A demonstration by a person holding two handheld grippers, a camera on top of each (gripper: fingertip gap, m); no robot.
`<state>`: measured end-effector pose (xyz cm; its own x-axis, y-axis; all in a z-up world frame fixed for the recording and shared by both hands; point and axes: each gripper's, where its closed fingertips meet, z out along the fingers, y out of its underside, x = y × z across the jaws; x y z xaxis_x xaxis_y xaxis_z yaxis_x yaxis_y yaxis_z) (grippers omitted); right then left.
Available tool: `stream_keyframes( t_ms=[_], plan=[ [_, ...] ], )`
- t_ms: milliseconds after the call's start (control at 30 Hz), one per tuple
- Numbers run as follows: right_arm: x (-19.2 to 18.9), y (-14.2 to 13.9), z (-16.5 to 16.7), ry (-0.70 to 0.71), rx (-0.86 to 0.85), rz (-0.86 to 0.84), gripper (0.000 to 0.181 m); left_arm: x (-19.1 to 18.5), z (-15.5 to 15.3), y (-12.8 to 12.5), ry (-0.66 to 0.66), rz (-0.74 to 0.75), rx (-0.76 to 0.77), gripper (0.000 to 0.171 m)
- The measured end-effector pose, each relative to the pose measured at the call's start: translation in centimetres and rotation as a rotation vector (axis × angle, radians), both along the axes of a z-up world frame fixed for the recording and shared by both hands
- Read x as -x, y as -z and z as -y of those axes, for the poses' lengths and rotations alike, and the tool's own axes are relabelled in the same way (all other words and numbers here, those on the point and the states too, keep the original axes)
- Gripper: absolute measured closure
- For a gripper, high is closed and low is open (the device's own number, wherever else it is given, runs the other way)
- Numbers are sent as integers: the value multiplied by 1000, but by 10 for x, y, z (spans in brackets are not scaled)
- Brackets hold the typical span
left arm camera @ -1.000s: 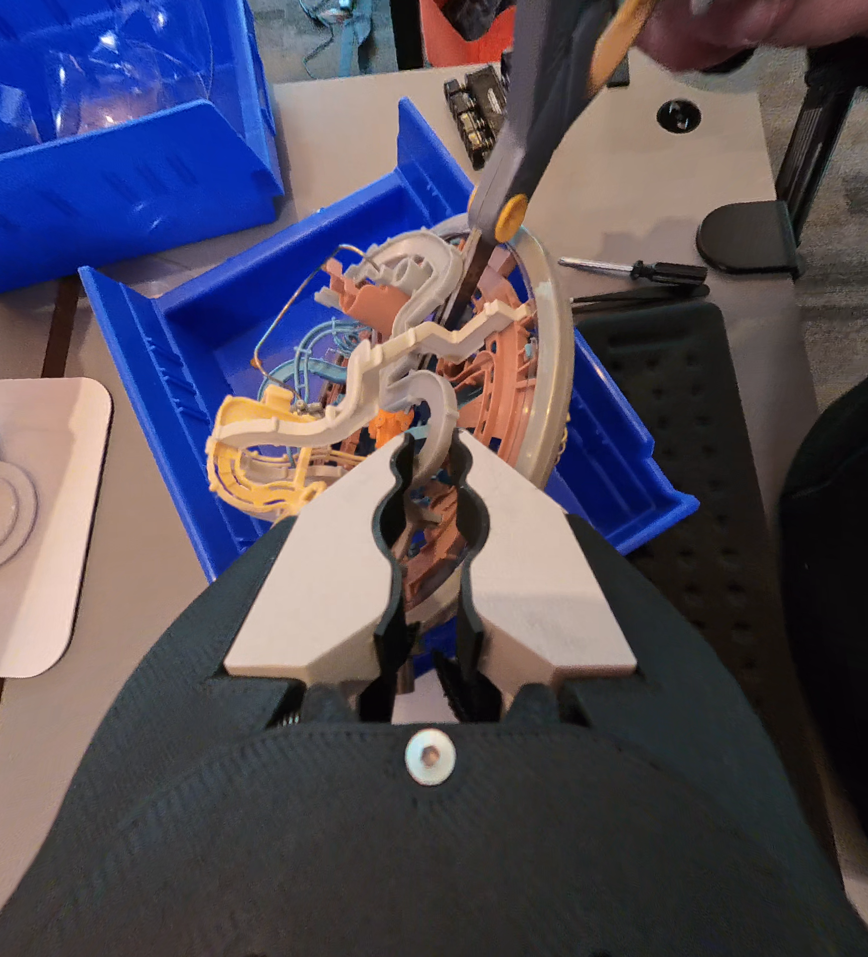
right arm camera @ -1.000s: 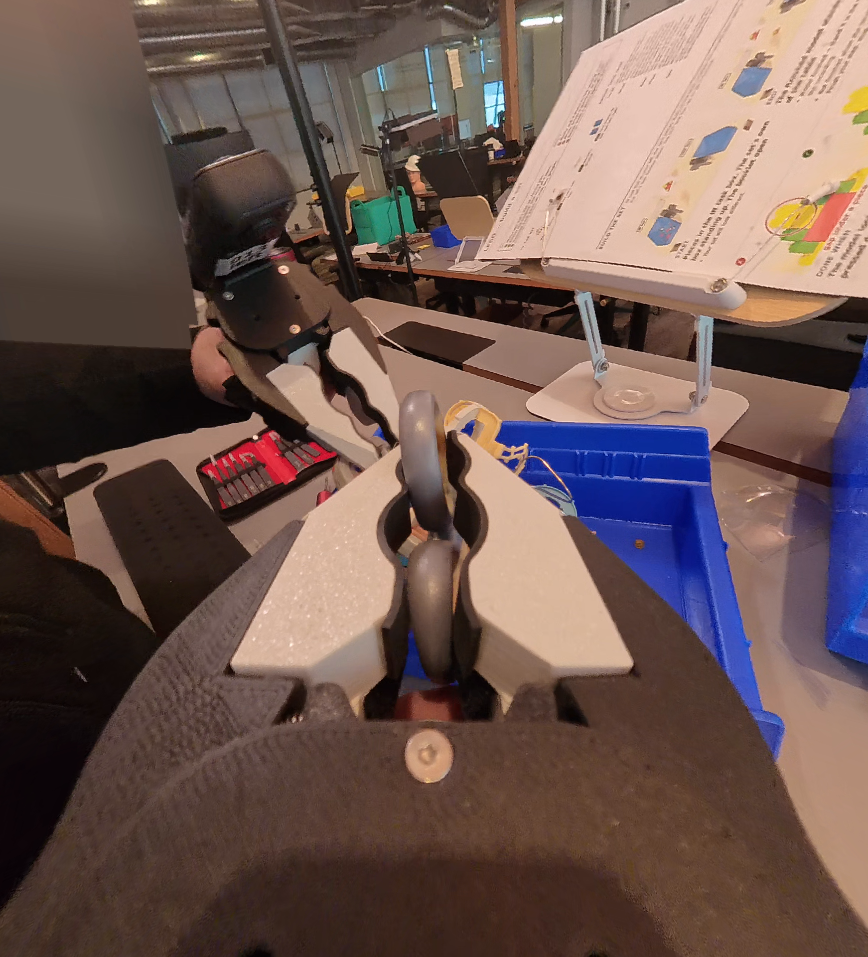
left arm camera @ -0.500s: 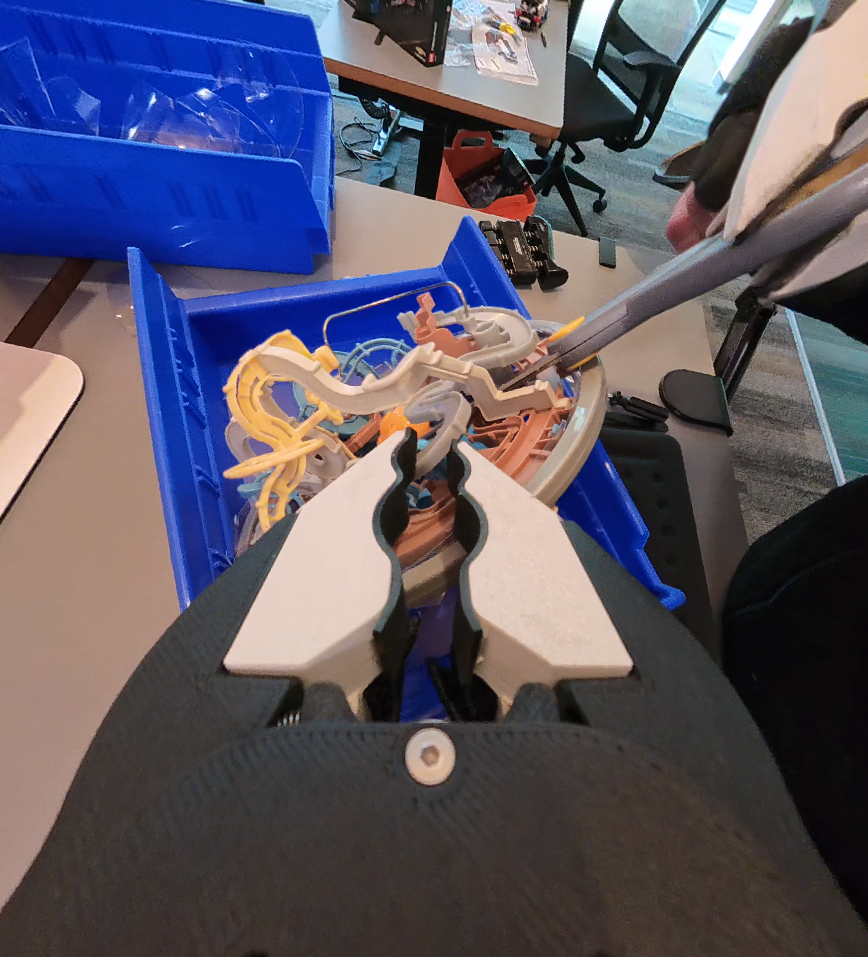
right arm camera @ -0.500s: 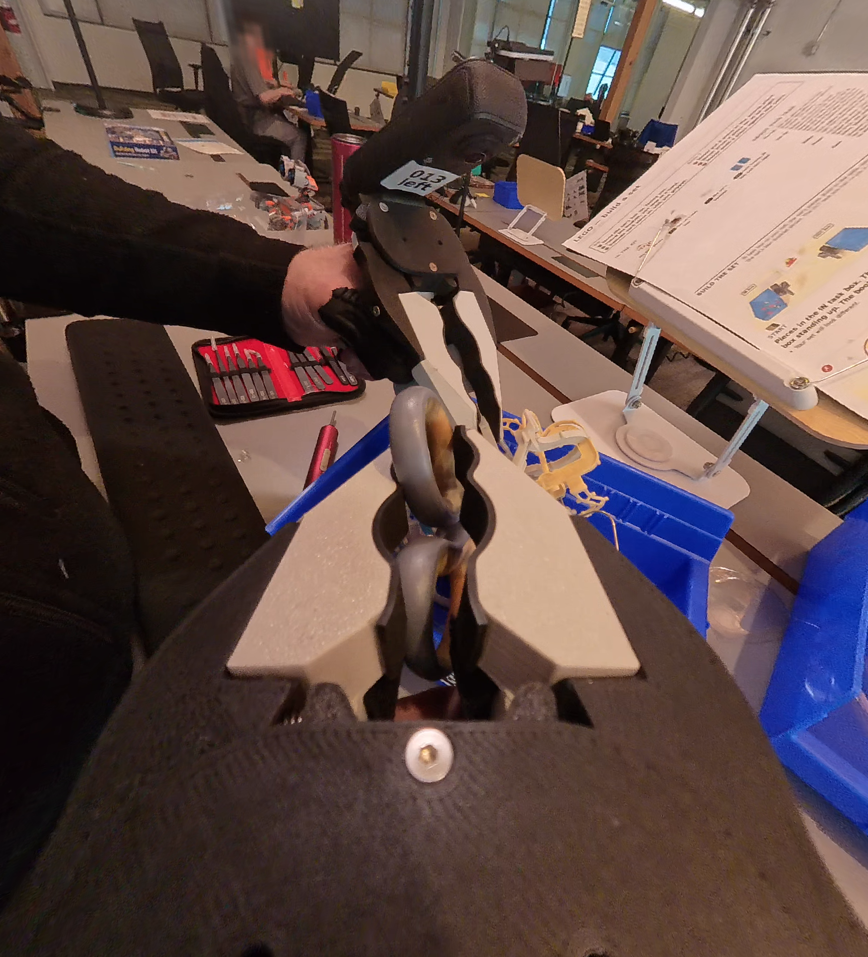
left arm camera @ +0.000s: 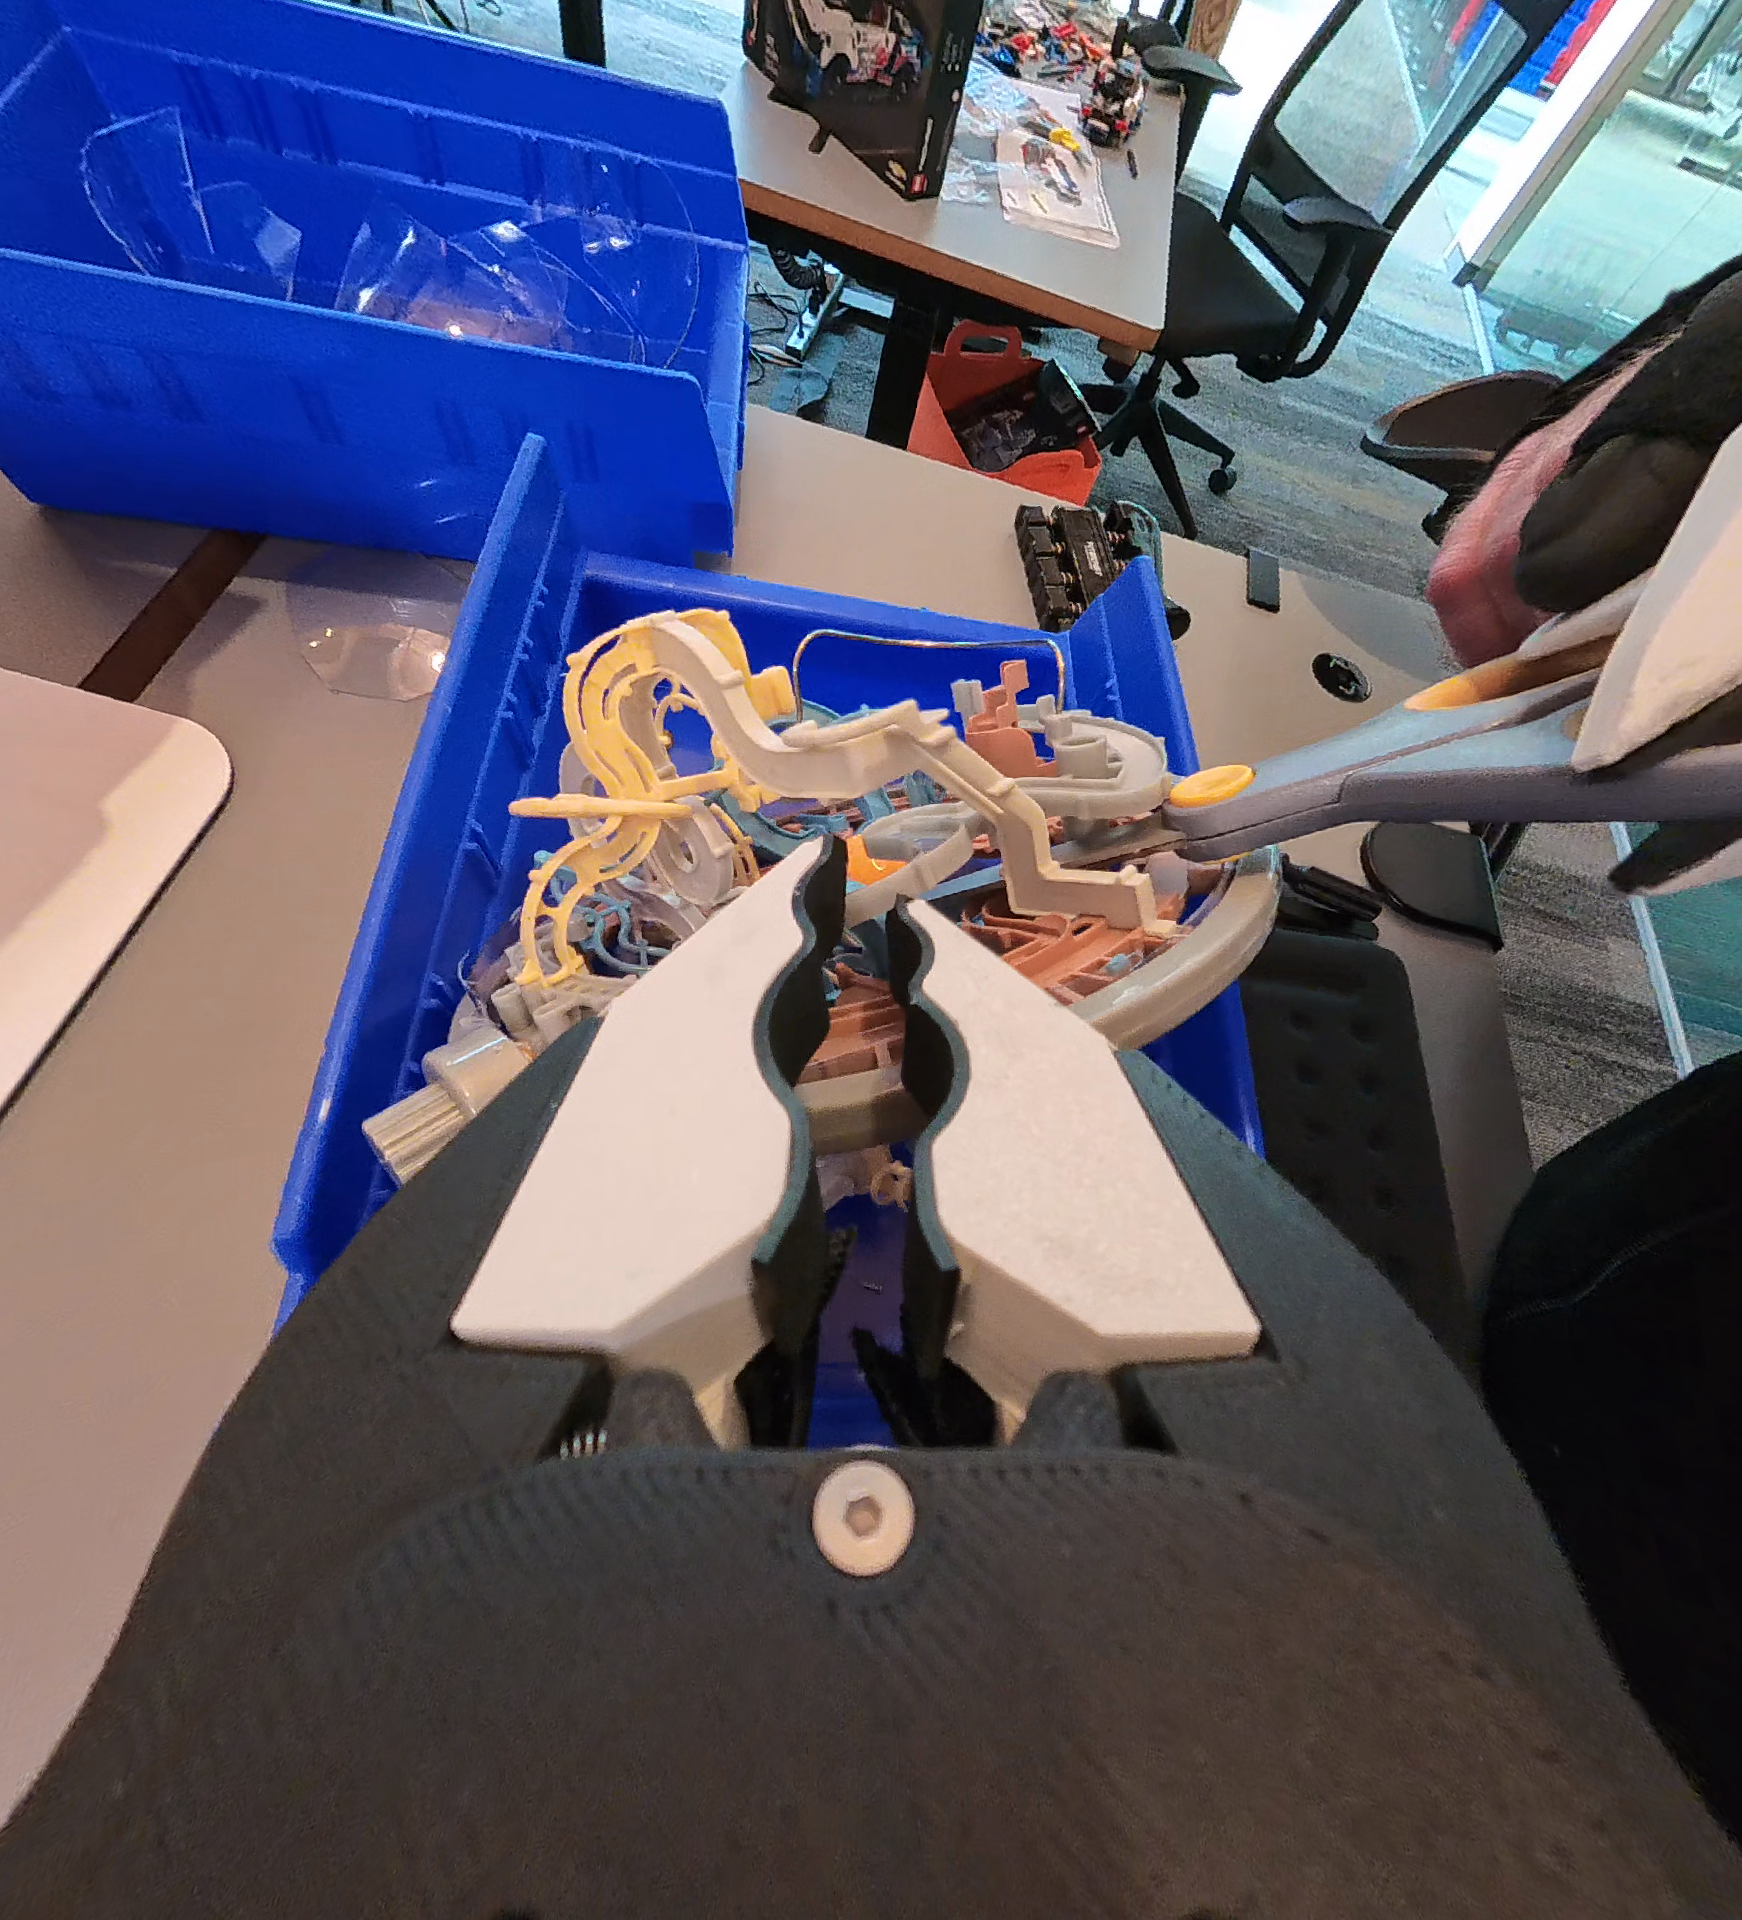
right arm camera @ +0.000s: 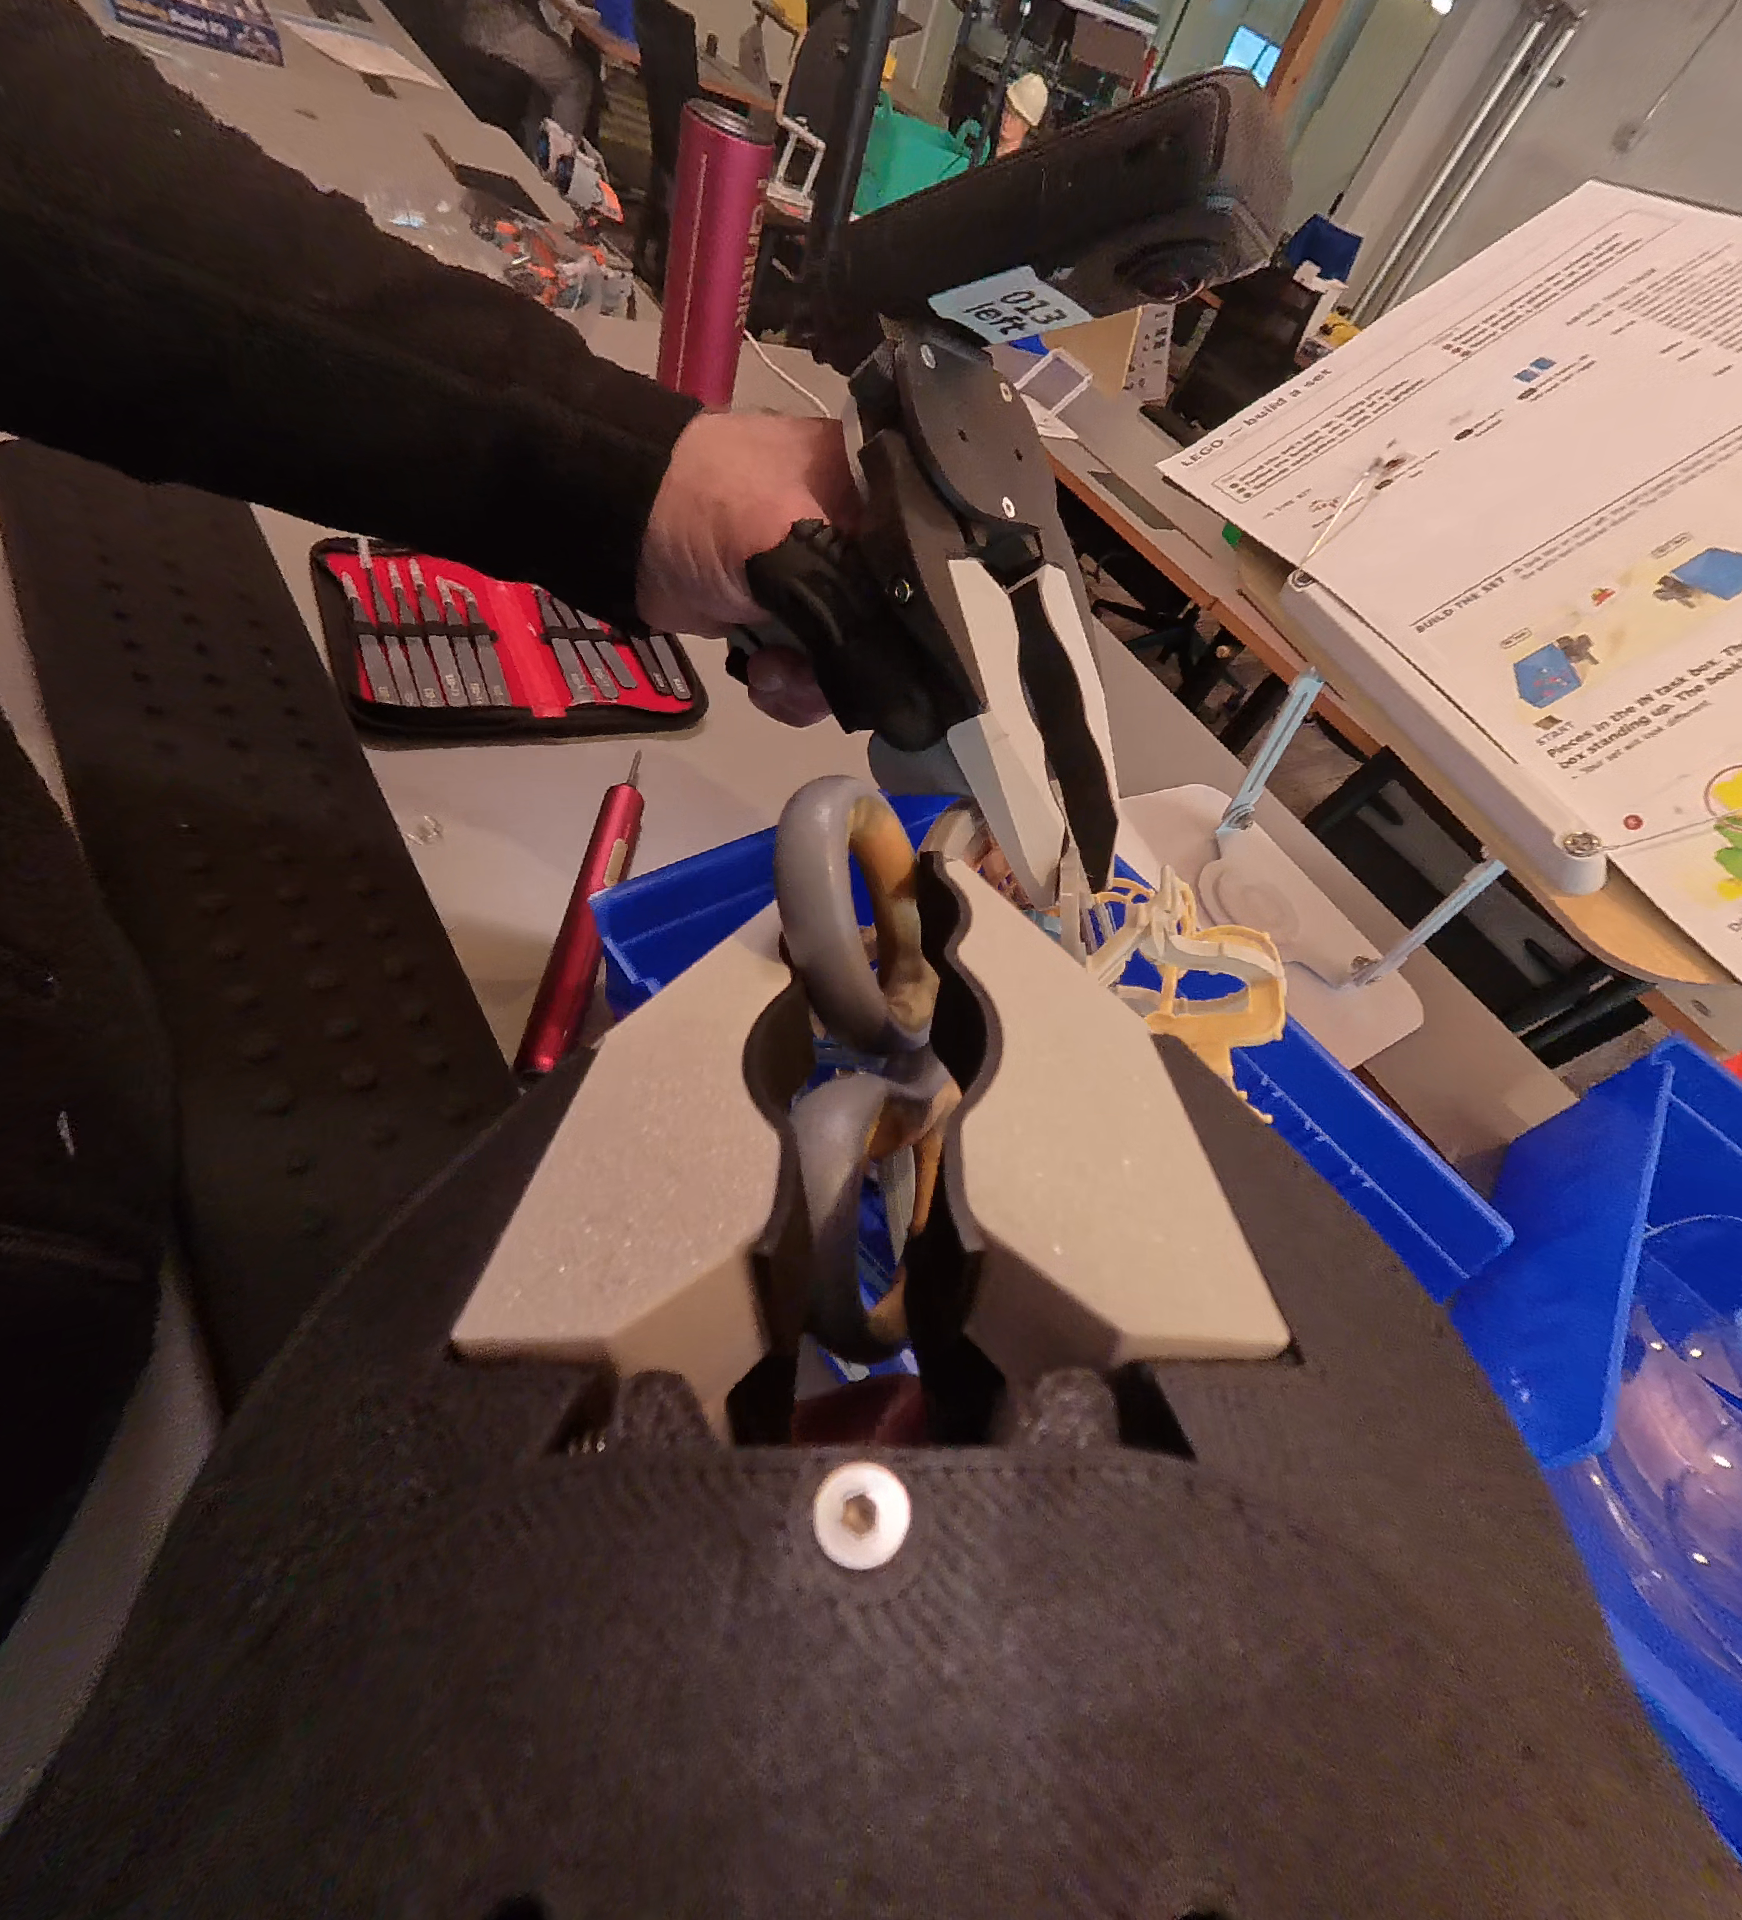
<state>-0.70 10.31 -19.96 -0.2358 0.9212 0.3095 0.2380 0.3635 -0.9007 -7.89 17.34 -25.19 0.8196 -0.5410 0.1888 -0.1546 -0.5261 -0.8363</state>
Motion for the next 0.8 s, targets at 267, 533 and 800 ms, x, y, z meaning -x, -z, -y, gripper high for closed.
stream_keyframes(
  t_ms=[267,533,800],
  plan=[
    [-11,-26,-20,94,52,-63,173,6,0,4,-2,41,31,152],
    [-13,-15,-23,81,140,-53,173,2,32,-3,14,-37,70,114],
    [-12,-18,-31,65,247,-55,174,-61,69,-17,264,-383,-1,122]
  ],
)
